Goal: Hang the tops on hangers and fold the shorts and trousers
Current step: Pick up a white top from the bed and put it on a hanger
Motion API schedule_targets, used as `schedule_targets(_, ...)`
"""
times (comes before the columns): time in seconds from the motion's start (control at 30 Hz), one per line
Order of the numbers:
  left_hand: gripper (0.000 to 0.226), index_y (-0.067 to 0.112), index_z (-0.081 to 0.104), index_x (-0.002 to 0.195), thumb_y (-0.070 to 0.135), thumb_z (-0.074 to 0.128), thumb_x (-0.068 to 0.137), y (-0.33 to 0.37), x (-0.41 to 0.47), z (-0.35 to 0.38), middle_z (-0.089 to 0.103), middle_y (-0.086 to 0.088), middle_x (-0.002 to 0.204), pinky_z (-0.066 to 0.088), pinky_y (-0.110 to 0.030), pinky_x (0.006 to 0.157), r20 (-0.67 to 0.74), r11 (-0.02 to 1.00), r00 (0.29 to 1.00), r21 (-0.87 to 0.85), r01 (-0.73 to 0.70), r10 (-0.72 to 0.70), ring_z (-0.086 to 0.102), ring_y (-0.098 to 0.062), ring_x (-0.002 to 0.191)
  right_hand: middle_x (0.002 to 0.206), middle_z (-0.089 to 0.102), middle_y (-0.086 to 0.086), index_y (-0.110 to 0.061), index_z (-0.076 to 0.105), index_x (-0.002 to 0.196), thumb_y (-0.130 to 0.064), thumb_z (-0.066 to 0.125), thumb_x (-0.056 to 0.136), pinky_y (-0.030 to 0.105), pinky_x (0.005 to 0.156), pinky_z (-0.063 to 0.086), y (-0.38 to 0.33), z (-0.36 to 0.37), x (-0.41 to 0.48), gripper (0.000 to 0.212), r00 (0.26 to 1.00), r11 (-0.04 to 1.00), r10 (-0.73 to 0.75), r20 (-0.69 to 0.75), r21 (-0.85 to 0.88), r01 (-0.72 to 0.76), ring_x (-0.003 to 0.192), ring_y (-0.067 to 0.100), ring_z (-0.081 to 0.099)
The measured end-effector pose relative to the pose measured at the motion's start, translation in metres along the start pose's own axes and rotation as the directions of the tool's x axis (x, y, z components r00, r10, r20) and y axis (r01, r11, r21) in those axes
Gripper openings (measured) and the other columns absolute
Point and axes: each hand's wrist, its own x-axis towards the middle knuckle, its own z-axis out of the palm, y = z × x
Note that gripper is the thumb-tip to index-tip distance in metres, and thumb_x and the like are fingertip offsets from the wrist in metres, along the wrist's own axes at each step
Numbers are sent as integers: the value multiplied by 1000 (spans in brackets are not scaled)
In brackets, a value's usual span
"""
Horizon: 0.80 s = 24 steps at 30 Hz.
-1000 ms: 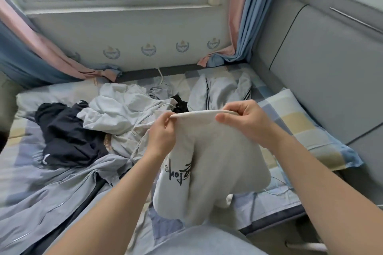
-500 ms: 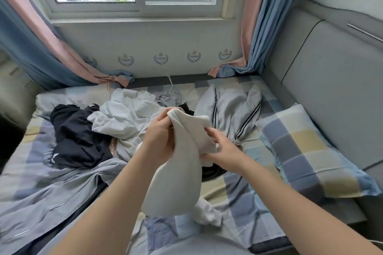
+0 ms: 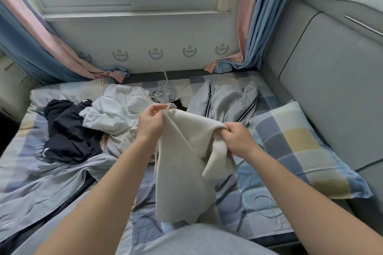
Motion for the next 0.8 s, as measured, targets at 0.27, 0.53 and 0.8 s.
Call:
schedule_targets(0.27, 48, 18, 69, 116, 48, 72, 79, -32, -78, 67, 73, 2, 110, 55, -34, 83, 586, 997, 809, 17, -69, 46, 69, -14, 101, 70, 60, 11, -3, 66, 84, -19, 54, 101, 32, 57, 51, 0, -47, 1, 26, 974, 858, 225, 23, 470, -209, 64, 22, 60)
schedule_targets(0.53, 26, 11, 62, 86, 37, 61, 90, -32, -93, 124, 58, -11, 78, 39, -36, 65, 505, 921, 804, 41, -387, 316, 49, -13, 70, 73, 71, 9, -3, 69, 93, -19, 49, 105, 28, 53, 56, 13, -89, -11, 28, 967, 724, 214, 137, 642, -251, 62, 17, 70)
schedule_targets(0.8, 34, 34, 74, 76, 20, 52, 97, -15, -75, 141, 52, 11, 60, 37, -26, 57, 212, 982, 963, 50, -180, 165, 43, -9, 60, 113, 73, 9, -16, 63, 112, -19, 64, 98, 44, 94, 54, 52, -101, -31, 15, 975, 793, 155, 159, 568, -219, 101, 21, 68)
